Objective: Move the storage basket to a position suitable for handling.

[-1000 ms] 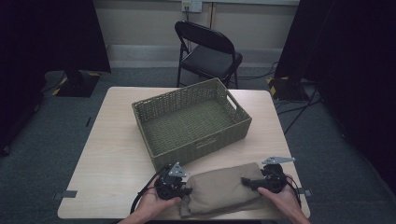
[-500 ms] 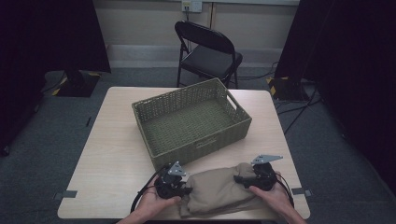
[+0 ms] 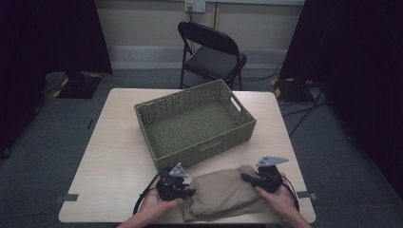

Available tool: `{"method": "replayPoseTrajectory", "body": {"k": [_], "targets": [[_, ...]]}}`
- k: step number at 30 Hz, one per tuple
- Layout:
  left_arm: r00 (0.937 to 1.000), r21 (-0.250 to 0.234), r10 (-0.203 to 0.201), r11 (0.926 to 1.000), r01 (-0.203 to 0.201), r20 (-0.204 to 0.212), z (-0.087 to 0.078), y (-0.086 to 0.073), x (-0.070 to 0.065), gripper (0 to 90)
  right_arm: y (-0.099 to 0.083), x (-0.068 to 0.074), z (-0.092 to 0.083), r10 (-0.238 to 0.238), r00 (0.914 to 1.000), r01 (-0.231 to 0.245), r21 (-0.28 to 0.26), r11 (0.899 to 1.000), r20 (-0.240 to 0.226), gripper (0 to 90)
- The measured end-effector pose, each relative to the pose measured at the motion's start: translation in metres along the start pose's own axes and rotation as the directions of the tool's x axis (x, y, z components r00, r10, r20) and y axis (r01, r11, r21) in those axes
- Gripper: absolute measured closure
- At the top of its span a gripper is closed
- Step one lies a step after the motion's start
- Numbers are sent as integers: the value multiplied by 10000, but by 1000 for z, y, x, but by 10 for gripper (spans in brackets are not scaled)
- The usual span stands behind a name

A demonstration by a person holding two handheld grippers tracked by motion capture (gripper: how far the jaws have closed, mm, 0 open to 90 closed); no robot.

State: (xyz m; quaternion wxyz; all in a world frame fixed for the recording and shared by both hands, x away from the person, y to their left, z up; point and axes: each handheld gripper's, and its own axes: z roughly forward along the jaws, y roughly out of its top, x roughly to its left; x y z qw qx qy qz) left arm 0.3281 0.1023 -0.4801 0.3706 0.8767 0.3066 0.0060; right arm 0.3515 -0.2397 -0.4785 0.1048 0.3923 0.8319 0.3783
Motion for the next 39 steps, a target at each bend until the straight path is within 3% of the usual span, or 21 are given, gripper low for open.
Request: {"method": "replayPoseTrajectory", "body": {"k": [4,12,20,39], "targets": [[10000,-496,-1,9988,5,87,-8,3,1,761,3,-3,-9,273,9996,-275,-598,9978,-48,788],[9996,-978,47,9952,-18,290,-12,5,0,774,5,-5,-15,415,9990,-428,-962,9944,-150,788],[9994,-1719,84,9851,-23,348,-23,6,1,789,9,-6,-23,516,9985,-536,-1584,9859,-165,790],[9991,-2284,287,9734,-206,324,-33,13,-1,792,12,-4,-35,508,9986,-526,-2210,9738,-141,790]]}}
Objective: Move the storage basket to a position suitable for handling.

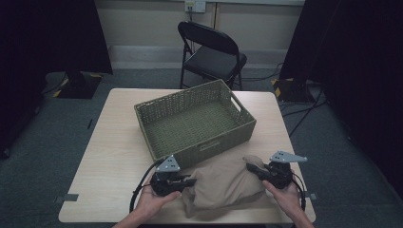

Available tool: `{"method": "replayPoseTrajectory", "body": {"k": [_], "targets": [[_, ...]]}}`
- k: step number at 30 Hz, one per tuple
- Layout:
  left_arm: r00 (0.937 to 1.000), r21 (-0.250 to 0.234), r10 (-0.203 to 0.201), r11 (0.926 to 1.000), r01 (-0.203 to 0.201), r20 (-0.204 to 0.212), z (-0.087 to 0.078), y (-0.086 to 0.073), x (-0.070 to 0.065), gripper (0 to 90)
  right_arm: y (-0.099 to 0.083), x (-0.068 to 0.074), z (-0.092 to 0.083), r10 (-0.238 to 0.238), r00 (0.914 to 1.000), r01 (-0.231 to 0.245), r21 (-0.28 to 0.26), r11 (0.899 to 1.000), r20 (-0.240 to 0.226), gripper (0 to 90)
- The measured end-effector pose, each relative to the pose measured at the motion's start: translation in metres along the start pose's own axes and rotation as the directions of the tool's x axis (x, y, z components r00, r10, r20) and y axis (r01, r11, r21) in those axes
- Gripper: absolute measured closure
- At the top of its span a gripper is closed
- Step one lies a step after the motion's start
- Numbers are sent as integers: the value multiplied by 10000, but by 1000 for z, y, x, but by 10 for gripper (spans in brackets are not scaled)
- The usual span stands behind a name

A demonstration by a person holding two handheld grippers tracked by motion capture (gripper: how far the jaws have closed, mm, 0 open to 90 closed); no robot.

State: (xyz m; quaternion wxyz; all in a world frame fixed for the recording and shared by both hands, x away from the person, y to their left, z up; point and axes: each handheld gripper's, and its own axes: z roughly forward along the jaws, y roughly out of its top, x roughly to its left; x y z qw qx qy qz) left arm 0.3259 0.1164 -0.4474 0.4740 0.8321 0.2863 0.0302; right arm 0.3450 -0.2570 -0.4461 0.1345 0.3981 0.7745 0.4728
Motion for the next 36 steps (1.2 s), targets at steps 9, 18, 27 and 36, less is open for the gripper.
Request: {"method": "replayPoseTrajectory", "body": {"k": [9,18,27,36], "targets": [[10000,-197,68,9998,-69,-16,-4,4,-1,792,3,1,-3,-11,10000,10,-184,9998,-27,790],[9998,-365,206,9991,-204,57,-5,9,0,794,5,0,-7,60,10000,-59,-410,9991,31,791],[9994,-484,292,9984,-282,206,-4,14,-1,794,6,-1,-12,97,9999,-92,-598,9982,83,790],[9990,-435,400,9983,-391,184,-6,14,-2,794,5,1,-13,32,9999,-26,-544,9985,104,790]]}}
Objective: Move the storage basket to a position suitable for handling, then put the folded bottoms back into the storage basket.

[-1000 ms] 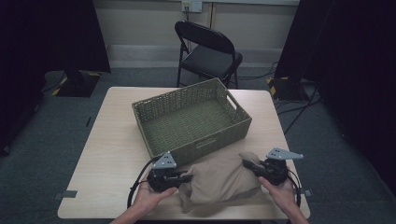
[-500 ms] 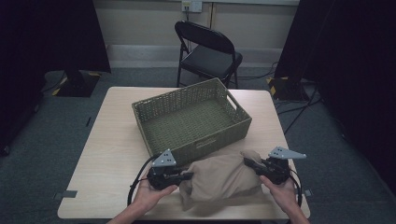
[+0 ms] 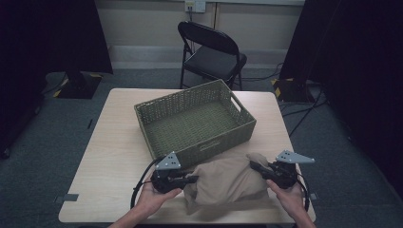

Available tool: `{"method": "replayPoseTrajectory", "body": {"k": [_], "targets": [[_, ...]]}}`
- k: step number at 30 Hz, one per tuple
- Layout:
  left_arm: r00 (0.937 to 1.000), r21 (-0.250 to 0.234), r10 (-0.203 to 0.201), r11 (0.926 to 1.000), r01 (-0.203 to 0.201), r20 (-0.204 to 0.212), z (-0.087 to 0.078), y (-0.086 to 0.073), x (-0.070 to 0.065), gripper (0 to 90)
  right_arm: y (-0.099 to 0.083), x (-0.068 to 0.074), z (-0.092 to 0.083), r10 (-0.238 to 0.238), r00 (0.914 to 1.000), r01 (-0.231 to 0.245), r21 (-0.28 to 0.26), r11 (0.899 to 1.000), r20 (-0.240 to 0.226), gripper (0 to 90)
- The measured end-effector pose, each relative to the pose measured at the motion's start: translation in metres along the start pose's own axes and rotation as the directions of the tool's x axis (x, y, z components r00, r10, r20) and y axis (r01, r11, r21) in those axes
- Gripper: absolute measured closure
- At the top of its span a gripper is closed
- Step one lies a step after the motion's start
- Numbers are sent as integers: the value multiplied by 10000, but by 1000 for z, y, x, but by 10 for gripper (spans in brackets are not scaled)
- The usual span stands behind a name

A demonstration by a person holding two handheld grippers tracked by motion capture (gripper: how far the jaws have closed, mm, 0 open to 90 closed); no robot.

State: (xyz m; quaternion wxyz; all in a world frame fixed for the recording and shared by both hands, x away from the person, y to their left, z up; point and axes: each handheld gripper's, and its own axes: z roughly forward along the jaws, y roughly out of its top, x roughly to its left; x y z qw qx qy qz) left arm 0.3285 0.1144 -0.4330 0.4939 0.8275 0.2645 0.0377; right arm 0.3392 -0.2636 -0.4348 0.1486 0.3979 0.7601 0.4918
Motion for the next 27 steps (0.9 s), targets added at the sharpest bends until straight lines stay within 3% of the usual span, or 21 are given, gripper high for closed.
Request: {"method": "replayPoseTrajectory", "body": {"k": [11,27], "targets": [[10000,-289,42,9996,-43,-56,-9,1,-3,796,6,6,-1,-115,9999,113,-192,9998,-89,791],[9995,-820,143,9965,-165,-274,-21,15,-8,797,22,8,-8,-240,9994,223,-697,9973,-236,791]]}}
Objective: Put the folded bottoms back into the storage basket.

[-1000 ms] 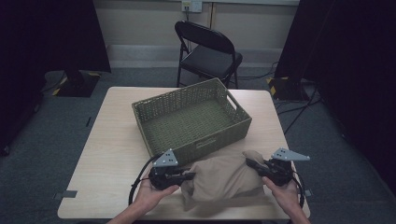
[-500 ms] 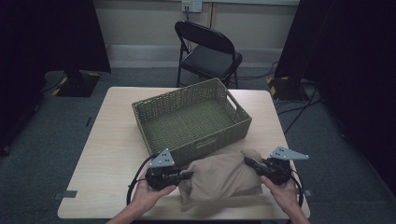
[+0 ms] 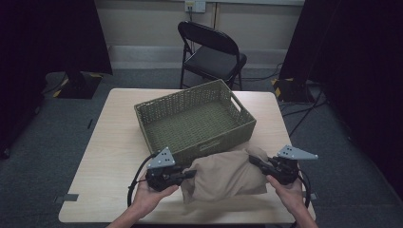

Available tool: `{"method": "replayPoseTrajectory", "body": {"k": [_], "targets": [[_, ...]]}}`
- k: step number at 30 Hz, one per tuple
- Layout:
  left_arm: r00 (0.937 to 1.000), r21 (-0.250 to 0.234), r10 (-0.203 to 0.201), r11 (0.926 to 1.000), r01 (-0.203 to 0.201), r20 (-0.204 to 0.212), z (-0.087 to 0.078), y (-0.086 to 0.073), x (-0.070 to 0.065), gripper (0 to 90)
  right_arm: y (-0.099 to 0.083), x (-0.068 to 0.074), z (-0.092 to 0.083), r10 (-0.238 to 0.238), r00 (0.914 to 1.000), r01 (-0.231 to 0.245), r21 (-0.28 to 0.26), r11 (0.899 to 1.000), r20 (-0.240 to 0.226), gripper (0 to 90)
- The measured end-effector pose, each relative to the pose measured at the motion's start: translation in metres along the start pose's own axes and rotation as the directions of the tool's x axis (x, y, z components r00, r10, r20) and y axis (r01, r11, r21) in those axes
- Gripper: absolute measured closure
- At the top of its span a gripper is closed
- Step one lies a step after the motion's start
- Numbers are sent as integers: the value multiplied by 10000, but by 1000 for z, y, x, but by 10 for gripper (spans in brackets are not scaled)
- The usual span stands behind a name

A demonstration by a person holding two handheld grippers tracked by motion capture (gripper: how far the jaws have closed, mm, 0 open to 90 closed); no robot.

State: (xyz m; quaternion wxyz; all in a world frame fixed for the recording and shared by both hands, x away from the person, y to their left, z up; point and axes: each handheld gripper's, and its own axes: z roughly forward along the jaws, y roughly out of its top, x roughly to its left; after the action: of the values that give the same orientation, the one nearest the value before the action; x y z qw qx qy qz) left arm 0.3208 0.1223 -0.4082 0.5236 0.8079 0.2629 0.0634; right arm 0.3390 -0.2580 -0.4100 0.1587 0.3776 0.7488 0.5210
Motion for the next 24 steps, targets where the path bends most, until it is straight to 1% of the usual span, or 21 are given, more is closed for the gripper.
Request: {"method": "replayPoseTrajectory", "body": {"k": [2,3,7,11,16,19,24], "targets": [[10000,-81,60,9999,-60,8,-3,1,-2,797,3,2,-2,-74,10000,74,-96,9999,3,791],[10000,-197,70,9998,-69,32,-5,2,-5,797,5,4,-5,-91,10000,91,-161,9998,-9,791],[9998,-362,171,9992,-170,32,-8,6,-8,797,9,7,-9,-243,9997,245,-331,9992,54,791],[9998,-432,150,9990,-146,90,-9,10,-8,798,14,7,-14,-224,9997,225,-485,9986,24,791],[9998,-459,159,9988,-155,93,-9,12,-8,798,17,7,-15,-244,9997,246,-565,9981,35,791],[9999,-562,131,9983,-125,111,-10,15,-8,798,19,7,-16,-284,9996,288,-576,9979,79,791],[9997,-669,175,9976,-163,165,-10,20,-11,798,24,7,-21,-308,9995,316,-764,9966,114,791]]}}
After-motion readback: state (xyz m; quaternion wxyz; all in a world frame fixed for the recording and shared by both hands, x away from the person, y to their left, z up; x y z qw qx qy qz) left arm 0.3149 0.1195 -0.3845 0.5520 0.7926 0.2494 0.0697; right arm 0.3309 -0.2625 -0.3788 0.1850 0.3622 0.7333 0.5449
